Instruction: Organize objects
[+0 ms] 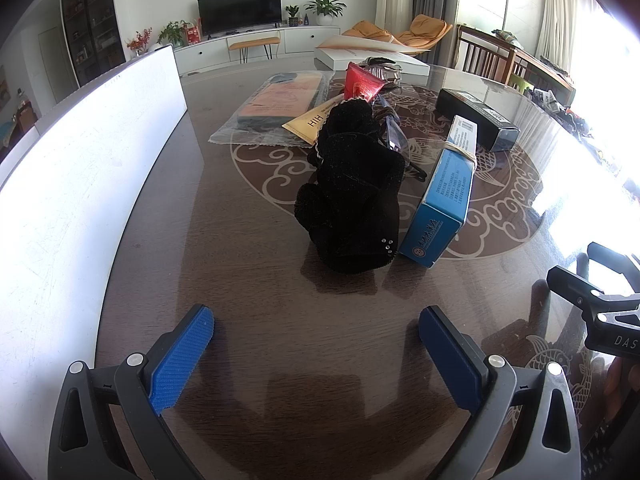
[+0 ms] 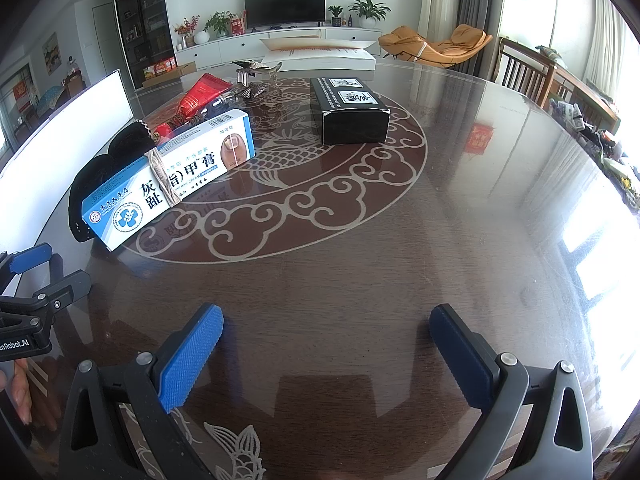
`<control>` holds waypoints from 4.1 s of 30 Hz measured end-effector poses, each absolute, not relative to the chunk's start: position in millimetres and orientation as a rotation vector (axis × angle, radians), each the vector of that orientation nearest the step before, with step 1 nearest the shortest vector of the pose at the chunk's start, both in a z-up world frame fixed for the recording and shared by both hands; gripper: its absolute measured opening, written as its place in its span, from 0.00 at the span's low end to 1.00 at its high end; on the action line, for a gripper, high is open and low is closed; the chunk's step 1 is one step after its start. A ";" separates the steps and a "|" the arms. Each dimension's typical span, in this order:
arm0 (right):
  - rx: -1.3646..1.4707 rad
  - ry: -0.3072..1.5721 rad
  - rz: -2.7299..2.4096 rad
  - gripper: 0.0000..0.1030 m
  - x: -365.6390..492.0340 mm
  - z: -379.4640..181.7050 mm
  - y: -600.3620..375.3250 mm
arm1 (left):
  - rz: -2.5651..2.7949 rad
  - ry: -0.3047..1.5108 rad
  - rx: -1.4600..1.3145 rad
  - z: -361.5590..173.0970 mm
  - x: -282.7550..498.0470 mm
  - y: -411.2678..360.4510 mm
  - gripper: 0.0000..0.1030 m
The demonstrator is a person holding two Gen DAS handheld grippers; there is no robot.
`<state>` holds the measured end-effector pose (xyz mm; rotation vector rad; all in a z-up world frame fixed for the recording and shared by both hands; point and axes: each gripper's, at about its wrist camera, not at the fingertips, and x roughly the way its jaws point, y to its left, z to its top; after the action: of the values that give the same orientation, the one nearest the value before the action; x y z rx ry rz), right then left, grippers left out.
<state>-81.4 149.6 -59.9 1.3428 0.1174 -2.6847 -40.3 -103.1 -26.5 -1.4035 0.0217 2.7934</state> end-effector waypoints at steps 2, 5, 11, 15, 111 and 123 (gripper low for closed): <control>1.343 0.117 -2.684 1.00 -81.4 -59.9 149.6 | 2.793 0.022 -1.404 -26.7 -40.4 -103.1 1.00; 1.343 0.117 -2.684 1.00 -81.4 -59.9 149.6 | 2.793 0.022 -1.404 -26.7 -40.4 -103.2 1.00; 1.343 0.117 -2.684 1.00 -81.5 -60.0 149.5 | 2.793 0.022 -1.403 -26.8 -40.4 -103.2 1.00; 1.343 0.117 -2.684 1.00 -81.4 -59.9 149.5 | 2.793 0.022 -1.403 -26.7 -40.4 -103.2 1.00; 1.339 0.117 -2.680 1.00 -81.1 -59.0 151.1 | 2.764 0.045 -1.423 -27.7 -23.1 -105.8 1.00; 1.339 0.119 -2.678 1.00 -81.1 -58.9 151.3 | 2.754 0.054 -1.418 -27.3 -22.2 -106.2 1.00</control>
<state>-81.1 151.3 -58.9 1.3391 0.1187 -2.6776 -22.2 -106.2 -27.3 -1.4183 0.0538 2.7543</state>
